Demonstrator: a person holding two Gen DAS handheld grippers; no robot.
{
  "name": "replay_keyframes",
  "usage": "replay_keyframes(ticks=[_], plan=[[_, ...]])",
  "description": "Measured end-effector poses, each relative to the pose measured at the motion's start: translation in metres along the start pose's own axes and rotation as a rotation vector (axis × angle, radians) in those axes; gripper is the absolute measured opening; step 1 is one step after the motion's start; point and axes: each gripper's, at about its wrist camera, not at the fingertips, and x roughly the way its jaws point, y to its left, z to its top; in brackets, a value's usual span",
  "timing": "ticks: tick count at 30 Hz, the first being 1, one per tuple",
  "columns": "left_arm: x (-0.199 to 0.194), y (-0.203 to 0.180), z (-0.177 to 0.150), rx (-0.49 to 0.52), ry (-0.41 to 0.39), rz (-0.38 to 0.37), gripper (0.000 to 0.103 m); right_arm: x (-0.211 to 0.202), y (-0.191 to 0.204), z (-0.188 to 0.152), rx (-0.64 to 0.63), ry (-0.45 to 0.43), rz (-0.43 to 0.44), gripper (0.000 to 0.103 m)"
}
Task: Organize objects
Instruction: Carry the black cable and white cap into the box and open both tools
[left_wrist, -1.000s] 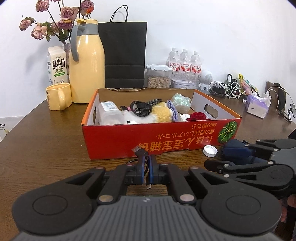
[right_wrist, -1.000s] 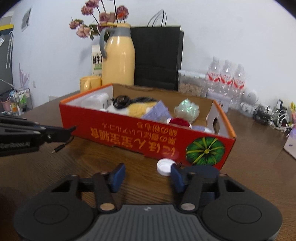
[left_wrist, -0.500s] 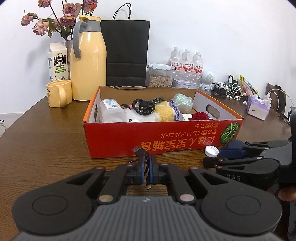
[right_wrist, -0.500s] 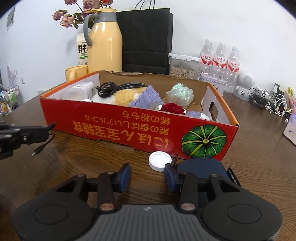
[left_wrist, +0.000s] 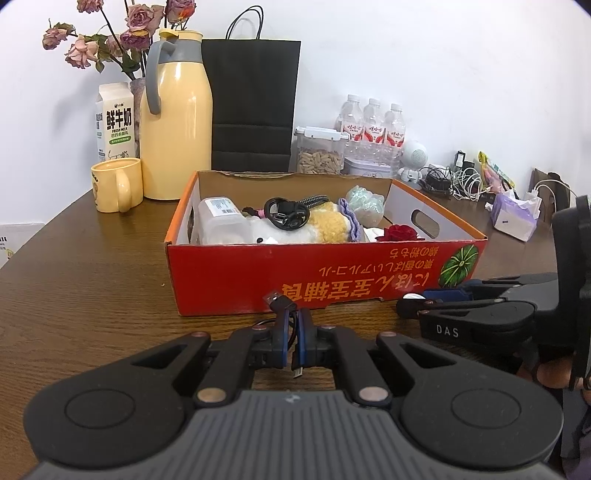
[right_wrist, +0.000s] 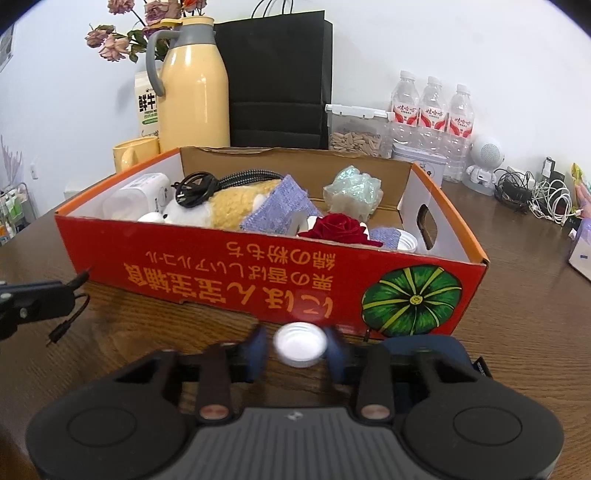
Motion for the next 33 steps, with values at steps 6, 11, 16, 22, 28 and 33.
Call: replay_keyframes(ticks=[6, 11, 16, 22, 28, 33], plan=[[-0.005, -0.001, 0.007, 0.007, -0.027, -0.007, 0.006, -0.018, 0.003, 0.003, -0.01, -0.056, 0.023, 0.027], [-0.01, -0.006, 0.024, 0.015, -0.078, -0.022, 0.006, -0.043, 0.005, 0.02, -0.018, -0.165, 0.044, 0.027], [-0.006, -0.015, 0.048, 0.03, -0.132, -0.028, 0.006, -0.052, 0.005, 0.045, -0.034, -0.24, 0.039, 0.027], [0.017, -0.022, 0.072, 0.033, -0.169, -0.009, 0.006, -0.036, 0.002, 0.069, -0.031, -0.275, 0.027, 0.027], [0.054, -0.022, 0.085, 0.023, -0.171, 0.027, 0.006, 0.001, -0.007, 0.084, 0.007, -0.28, -0.009, 0.027], [0.079, -0.013, 0.08, 0.015, -0.139, 0.055, 0.006, 0.023, -0.017, 0.076, 0.032, -0.231, 0.002, 0.027]])
